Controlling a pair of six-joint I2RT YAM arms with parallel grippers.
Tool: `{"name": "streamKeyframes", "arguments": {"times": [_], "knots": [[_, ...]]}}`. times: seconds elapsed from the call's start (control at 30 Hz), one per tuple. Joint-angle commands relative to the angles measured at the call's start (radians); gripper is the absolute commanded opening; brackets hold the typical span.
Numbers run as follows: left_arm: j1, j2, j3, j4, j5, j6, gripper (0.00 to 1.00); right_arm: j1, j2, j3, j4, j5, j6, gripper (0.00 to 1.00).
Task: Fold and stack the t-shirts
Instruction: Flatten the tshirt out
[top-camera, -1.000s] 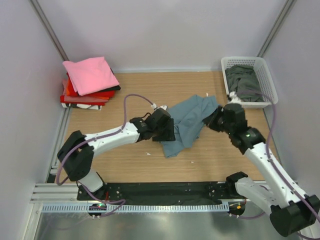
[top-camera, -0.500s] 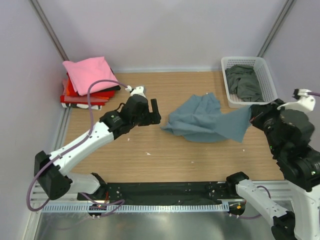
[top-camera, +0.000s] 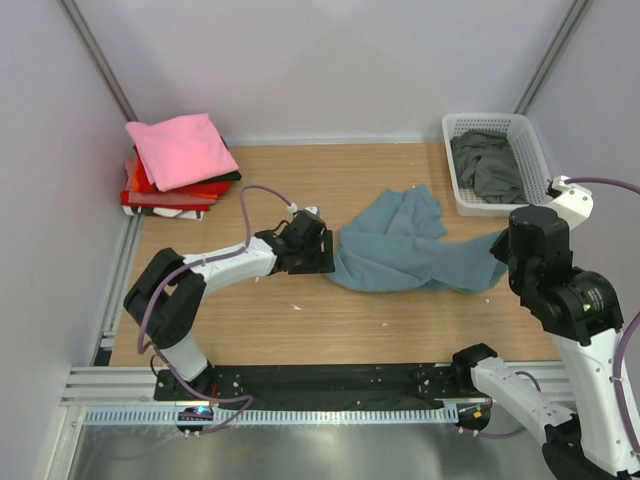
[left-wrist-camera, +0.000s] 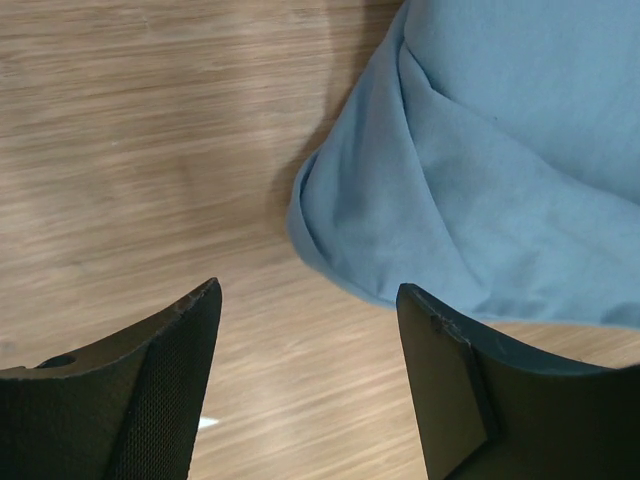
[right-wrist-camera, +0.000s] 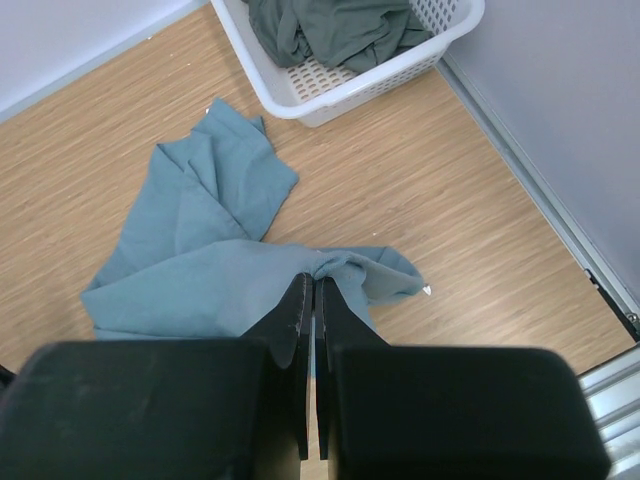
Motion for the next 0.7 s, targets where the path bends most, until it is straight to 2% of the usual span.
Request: {"name": "streamKeyframes", "arguments": {"times": [0.0,0.17,0.27,0.37,0.4,0.53,0.63,0.67], "knots": [[0.020,0.047,0.008,0.116,0.053,-0.039,0.71,-0.002,0.006,-0.001,0.057,0.056,-0.025,0.01],[0.031,0.114,0.007,0.171,0.074,-0.070,0.66,-0.002,0.015,-0.015,0.080,0.053,-0.042,0.01],[0.037,0.160,0.016,0.189,0.079,-0.079,0.56,-0.002,0.016,-0.014,0.083,0.052,-0.049,0.01],[0.045,0.185,0.024,0.205,0.124,-0.093,0.25,-0.002,0.021,-0.017,0.085,0.047,-0.048,0.01],[0.049,0.186,0.025,0.203,0.130,-0.095,0.01,-0.002,0.019,-0.015,0.085,0.047,-0.048,0.01],[0.057,0.090,-0.001,0.197,0.104,-0.087,0.00,-0.002,0.024,-0.008,0.085,0.047,-0.048,0.01],[0.063,-0.063,0.011,0.107,0.026,-0.050,0.00,-0.002,0.032,0.023,0.083,0.047,-0.051,0.01],[0.065,-0.106,0.025,0.022,-0.006,-0.036,0.00,-0.002,0.035,0.035,0.083,0.042,-0.054,0.01]]}}
